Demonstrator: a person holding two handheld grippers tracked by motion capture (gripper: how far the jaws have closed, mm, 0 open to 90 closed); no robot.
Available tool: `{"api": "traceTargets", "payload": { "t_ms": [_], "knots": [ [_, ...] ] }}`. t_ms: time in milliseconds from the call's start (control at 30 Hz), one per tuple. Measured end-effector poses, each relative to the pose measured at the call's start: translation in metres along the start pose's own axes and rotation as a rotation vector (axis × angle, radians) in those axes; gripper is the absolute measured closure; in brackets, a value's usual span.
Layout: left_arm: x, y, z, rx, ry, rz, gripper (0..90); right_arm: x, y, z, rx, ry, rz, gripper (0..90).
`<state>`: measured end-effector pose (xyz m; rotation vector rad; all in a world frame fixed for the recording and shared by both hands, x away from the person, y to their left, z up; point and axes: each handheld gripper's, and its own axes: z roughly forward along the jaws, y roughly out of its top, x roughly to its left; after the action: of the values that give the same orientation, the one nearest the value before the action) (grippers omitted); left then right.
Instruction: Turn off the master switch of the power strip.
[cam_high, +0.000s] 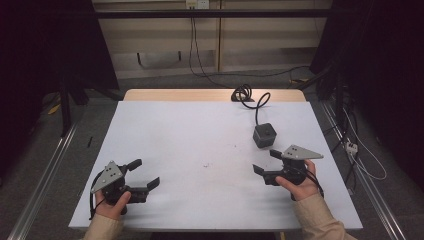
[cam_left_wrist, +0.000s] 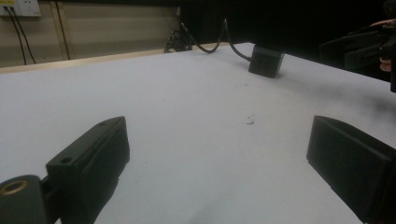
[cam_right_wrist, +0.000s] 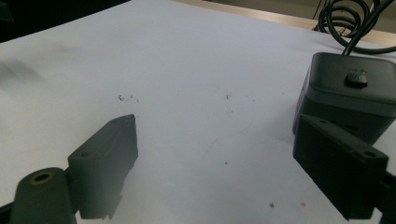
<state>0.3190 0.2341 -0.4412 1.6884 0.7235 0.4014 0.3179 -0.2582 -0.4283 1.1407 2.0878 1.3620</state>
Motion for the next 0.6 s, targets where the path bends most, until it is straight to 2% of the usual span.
{"api": "traceTargets", "payload": {
  "t_ms": [600],
  "knots": [
    [0.0,0.0,0.001,0.004,-0.002,0.001,5.7,0.001,-0.025,-0.016,0.018,-0.005,-0.007,13.5]
  ]
}}
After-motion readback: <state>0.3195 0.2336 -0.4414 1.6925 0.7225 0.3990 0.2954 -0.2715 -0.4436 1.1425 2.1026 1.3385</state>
